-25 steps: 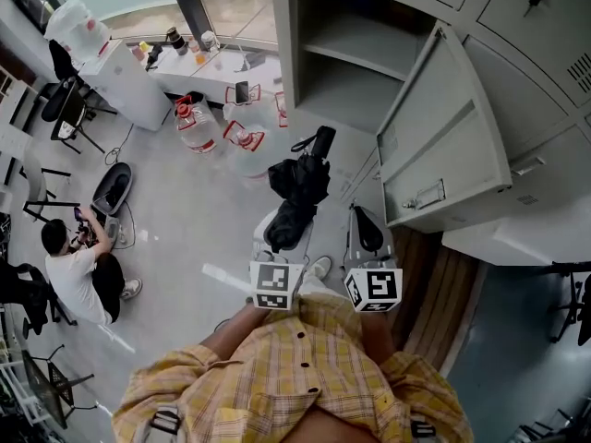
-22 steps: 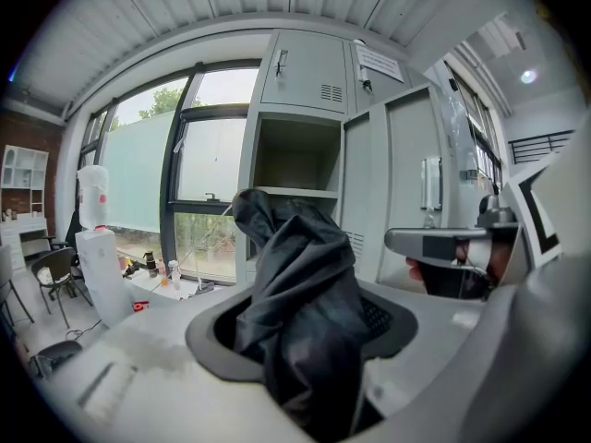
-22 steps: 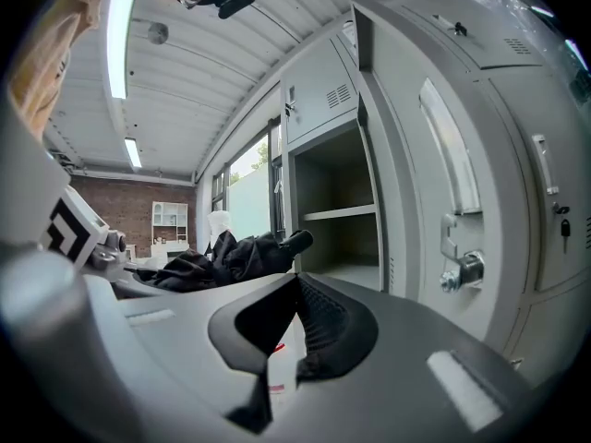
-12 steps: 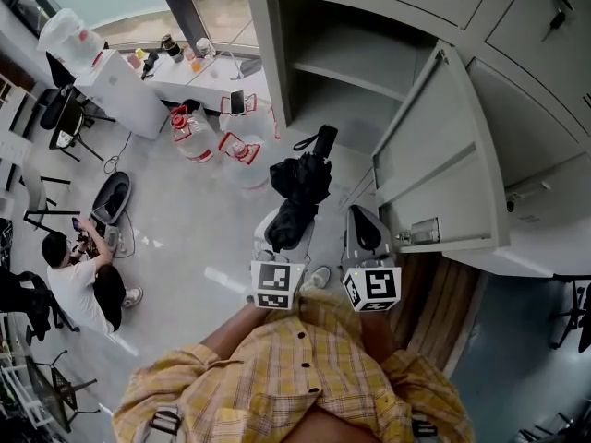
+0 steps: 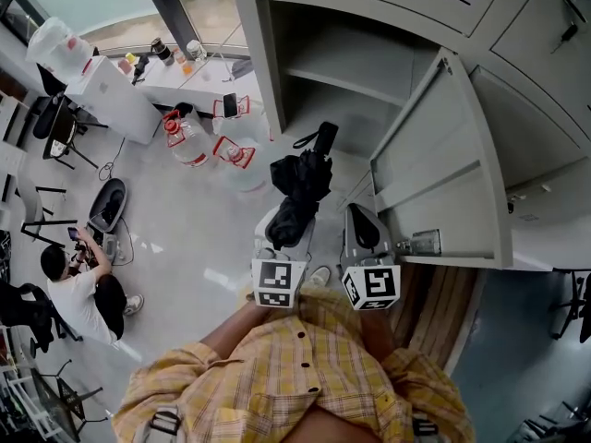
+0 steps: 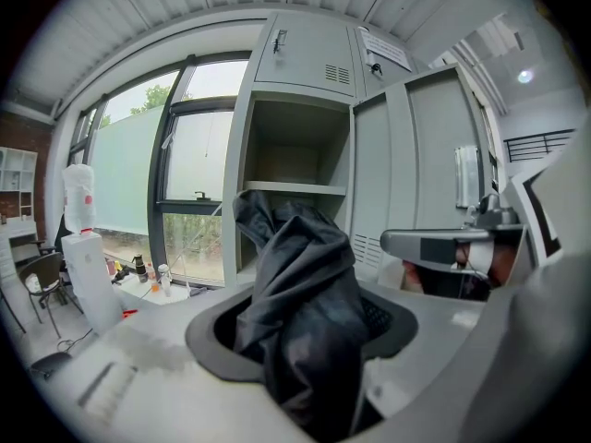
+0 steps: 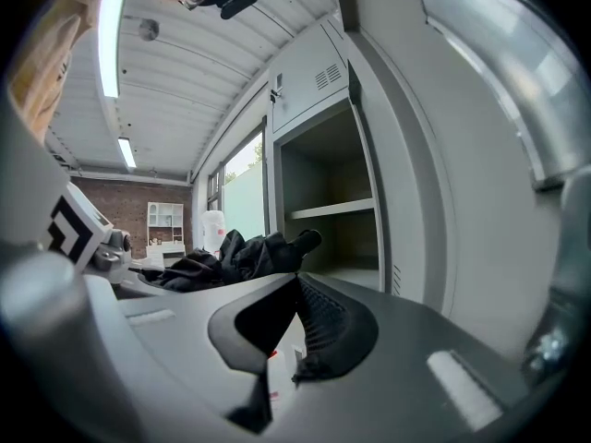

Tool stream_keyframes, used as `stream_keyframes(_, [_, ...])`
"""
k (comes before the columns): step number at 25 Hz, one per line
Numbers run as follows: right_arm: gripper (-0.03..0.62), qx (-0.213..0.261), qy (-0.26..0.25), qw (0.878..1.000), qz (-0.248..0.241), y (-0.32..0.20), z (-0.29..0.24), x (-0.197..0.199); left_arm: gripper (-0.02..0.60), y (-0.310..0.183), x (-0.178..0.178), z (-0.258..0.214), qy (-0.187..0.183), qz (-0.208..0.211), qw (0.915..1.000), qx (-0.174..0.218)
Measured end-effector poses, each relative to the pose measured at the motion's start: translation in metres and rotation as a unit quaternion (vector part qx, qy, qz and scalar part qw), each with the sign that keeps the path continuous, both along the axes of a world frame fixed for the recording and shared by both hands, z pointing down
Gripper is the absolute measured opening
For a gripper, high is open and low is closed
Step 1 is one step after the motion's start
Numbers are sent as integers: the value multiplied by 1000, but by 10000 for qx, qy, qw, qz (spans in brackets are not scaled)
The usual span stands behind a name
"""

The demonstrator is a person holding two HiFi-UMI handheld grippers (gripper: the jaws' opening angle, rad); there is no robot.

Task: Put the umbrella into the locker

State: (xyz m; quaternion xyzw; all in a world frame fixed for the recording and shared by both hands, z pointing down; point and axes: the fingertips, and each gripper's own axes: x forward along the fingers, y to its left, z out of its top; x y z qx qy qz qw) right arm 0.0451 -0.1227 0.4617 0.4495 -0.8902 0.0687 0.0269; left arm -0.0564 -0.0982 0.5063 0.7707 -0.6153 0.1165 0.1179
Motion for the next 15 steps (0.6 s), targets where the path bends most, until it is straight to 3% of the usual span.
stream_keyframes(15, [-2,5,120,9994,331,-53,-15,-28,247,-71,-22,-10,59,491,9987,-154])
